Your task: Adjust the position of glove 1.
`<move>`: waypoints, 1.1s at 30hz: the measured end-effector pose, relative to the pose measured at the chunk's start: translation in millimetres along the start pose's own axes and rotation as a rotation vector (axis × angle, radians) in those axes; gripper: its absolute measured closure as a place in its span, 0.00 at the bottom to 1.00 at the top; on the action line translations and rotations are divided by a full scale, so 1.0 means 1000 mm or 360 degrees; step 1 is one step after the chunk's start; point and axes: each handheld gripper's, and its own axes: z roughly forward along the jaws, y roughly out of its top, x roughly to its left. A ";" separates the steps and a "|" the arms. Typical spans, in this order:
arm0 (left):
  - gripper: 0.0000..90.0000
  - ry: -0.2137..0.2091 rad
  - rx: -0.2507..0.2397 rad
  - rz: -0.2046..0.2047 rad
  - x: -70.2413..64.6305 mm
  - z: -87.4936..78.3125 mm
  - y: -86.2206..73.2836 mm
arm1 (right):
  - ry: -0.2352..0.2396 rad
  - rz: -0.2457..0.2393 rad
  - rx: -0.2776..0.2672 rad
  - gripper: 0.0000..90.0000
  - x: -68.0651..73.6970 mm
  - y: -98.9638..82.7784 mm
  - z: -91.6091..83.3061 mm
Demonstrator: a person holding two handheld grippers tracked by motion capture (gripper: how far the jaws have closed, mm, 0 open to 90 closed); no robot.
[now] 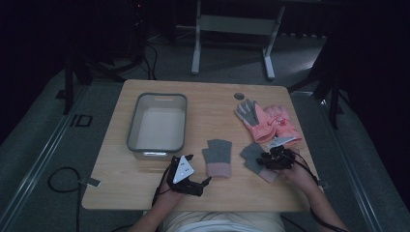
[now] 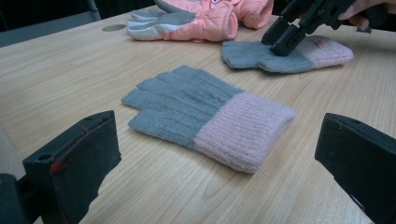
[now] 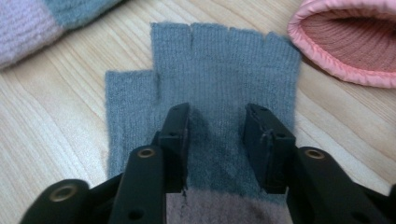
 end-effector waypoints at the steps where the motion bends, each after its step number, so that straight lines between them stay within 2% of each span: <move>1: 0.00 -0.0001 -0.0002 -0.0001 0.000 0.000 0.000 | -0.0005 -0.0017 0.0010 0.72 0.001 0.001 0.000; 3: 0.00 -0.0001 -0.0002 -0.0001 0.000 0.000 0.000 | -0.0006 -0.0015 0.0014 0.72 0.001 0.001 0.001; 4: 0.00 -0.0002 0.0004 -0.0008 0.000 0.000 0.000 | -0.0012 -0.0005 0.0013 0.78 0.003 0.001 0.001; 7: 0.00 -0.0003 0.0002 -0.0009 0.000 0.000 0.000 | -0.0020 0.0008 -0.0022 0.85 0.005 -0.002 0.000; 10: 0.00 0.0001 0.0007 -0.0014 0.001 0.000 0.000 | -0.0020 0.0023 -0.0024 0.86 0.006 -0.003 0.000; 12: 0.00 0.0002 0.0000 -0.0028 0.001 0.000 0.000 | -0.0076 0.0073 -0.0013 0.92 0.012 -0.002 -0.002; 15: 0.00 0.0003 -0.0008 -0.0034 0.002 0.000 0.000 | -0.0111 0.0120 -0.0061 0.94 0.021 -0.003 -0.009; 18: 0.00 0.0005 -0.0009 -0.0024 0.001 0.000 0.000 | -0.0177 0.0164 -0.0170 0.94 0.033 0.001 -0.030; 22: 0.00 0.0003 -0.0004 -0.0021 0.001 0.000 0.000 | -0.0226 0.0271 -0.0330 0.94 0.047 0.012 -0.066; 25: 0.00 0.0009 0.0004 -0.0021 0.001 0.000 0.000 | -0.0262 0.0311 -0.0486 0.94 0.062 0.017 -0.088; 27: 0.00 0.0014 0.0016 -0.0001 -0.001 0.001 0.001 | -0.0281 0.0355 -0.0554 0.94 0.068 0.018 -0.097; 29: 0.00 0.0020 0.0015 0.0023 -0.003 0.001 0.001 | -0.0289 0.0410 -0.0584 0.94 0.071 0.018 -0.102; 31: 0.00 0.0019 0.0014 0.0029 -0.003 0.001 0.001 | -0.0348 0.0433 -0.0584 0.94 0.073 0.017 -0.102; 33: 0.00 0.0016 0.0019 0.0021 -0.002 0.001 0.001 | -0.0392 0.0503 -0.0603 0.94 0.076 0.014 -0.101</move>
